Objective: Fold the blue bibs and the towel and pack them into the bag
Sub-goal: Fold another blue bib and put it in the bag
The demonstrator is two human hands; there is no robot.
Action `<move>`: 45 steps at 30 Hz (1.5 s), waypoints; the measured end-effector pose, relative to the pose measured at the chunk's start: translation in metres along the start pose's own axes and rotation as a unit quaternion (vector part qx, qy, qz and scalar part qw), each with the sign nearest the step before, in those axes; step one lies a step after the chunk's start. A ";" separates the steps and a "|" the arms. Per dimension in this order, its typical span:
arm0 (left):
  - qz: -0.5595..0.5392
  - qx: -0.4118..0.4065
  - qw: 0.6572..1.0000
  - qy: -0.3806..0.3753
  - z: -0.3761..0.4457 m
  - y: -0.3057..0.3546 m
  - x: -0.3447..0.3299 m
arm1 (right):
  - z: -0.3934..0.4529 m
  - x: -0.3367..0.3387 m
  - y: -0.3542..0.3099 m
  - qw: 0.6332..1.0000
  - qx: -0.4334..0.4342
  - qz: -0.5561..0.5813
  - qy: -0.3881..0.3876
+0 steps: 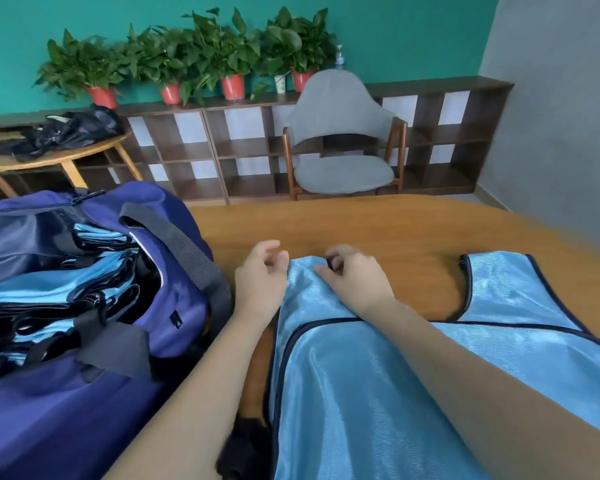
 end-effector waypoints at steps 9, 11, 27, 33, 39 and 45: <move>0.019 -0.007 1.000 -0.024 -0.004 -0.003 0.006 | -0.010 0.005 0.005 0.979 0.048 0.200 -0.003; 0.005 -0.011 0.998 -0.053 -0.005 0.000 0.001 | -0.012 0.009 0.005 0.963 0.033 0.267 -0.011; -0.364 0.120 0.923 -0.024 -0.002 0.010 -0.002 | -0.013 0.015 0.007 0.911 0.002 0.413 0.016; -0.290 0.071 0.954 0.009 0.004 -0.001 -0.002 | -0.007 0.010 0.011 0.956 -0.031 0.290 0.047; 0.026 -0.058 0.996 -0.056 0.007 -0.008 -0.008 | -0.002 -0.004 0.013 0.999 0.031 0.016 0.005; 0.091 -0.124 0.987 -0.040 0.004 -0.010 -0.007 | 0.001 -0.005 0.011 0.999 0.031 0.002 0.006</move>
Point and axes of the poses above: each hand's wrist, its own z-axis towards the middle knuckle, its own x-axis out of the back of the hand, y = z × x, the point moved 2 cm from there along z, towards the middle knuckle, and after that the axes turned 8 degrees about -z, right-handed, at the moved point
